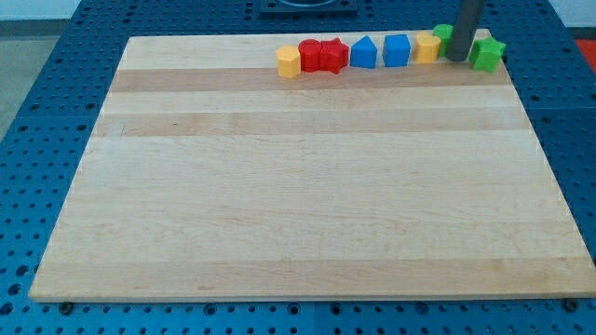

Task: Place the arm to the bottom of the green star

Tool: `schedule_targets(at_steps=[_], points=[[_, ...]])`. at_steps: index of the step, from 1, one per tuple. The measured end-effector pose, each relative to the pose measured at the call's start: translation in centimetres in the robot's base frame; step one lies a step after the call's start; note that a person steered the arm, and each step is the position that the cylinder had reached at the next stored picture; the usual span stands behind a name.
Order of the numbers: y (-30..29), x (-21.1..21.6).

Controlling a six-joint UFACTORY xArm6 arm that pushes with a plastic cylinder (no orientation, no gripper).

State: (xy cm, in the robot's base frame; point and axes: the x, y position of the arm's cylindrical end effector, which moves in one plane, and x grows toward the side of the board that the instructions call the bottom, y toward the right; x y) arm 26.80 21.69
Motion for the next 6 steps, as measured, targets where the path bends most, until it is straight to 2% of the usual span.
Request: schedule_targets(at_steps=[1, 2, 3, 4, 5, 6], points=[[-1.7, 7.9], [-1.5, 13.8], [2.4, 10.6], [2.9, 9.9], [3.9, 5.4], [3.9, 4.5]])
